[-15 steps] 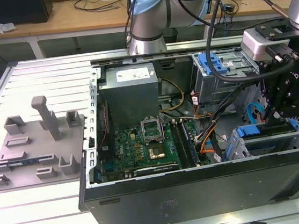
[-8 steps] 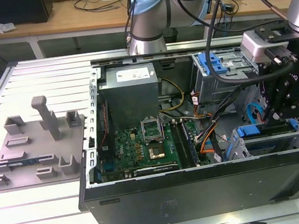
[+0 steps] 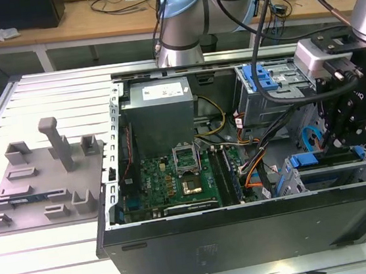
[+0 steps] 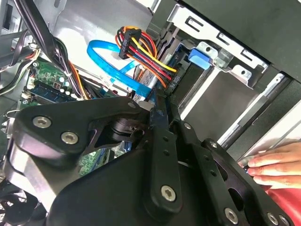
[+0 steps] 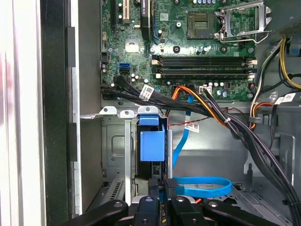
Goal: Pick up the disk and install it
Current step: 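Insert the second disk wire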
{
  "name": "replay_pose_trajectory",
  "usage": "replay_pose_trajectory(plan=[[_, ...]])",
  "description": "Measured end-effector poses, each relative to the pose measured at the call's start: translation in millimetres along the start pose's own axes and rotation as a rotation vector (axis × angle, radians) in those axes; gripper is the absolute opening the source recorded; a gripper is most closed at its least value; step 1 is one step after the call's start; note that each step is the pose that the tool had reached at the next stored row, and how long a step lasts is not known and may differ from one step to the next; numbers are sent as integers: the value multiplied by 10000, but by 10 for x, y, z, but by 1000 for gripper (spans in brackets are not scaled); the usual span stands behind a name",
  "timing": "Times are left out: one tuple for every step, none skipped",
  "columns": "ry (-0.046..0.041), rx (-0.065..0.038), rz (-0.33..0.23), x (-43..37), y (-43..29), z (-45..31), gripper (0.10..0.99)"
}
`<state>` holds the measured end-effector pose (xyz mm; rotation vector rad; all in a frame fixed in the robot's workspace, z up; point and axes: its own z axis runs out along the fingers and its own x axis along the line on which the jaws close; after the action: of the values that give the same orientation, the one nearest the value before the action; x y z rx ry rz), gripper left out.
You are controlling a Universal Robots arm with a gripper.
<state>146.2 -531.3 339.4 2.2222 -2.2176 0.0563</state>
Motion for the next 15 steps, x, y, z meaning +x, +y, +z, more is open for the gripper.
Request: replay_pose_trajectory(plan=[[2, 0, 0, 0, 0, 0, 231], [4, -1, 0, 0, 0, -1, 298], [5, -1, 0, 0, 0, -10, 298], [8, -1, 0, -3, -1, -30, 298], [12, 0, 0, -11, -1, -49, 298], [24, -1, 0, -20, -1, -66, 298], [42, -1, 0, -31, -2, -86, 298], [64, -1, -1, -44, -2, -106, 298], [113, -1, -3, -74, -3, -144, 298], [170, -1, -4, -107, -4, -177, 298], [215, -1, -5, -133, -5, -200, 298], [259, -1, -6, -157, -5, -220, 298], [400, -1, -10, -222, -7, -268, 298], [465, -1, -11, -245, -7, -279, 298], [537, -1, -13, -274, -7, -282, 298]])
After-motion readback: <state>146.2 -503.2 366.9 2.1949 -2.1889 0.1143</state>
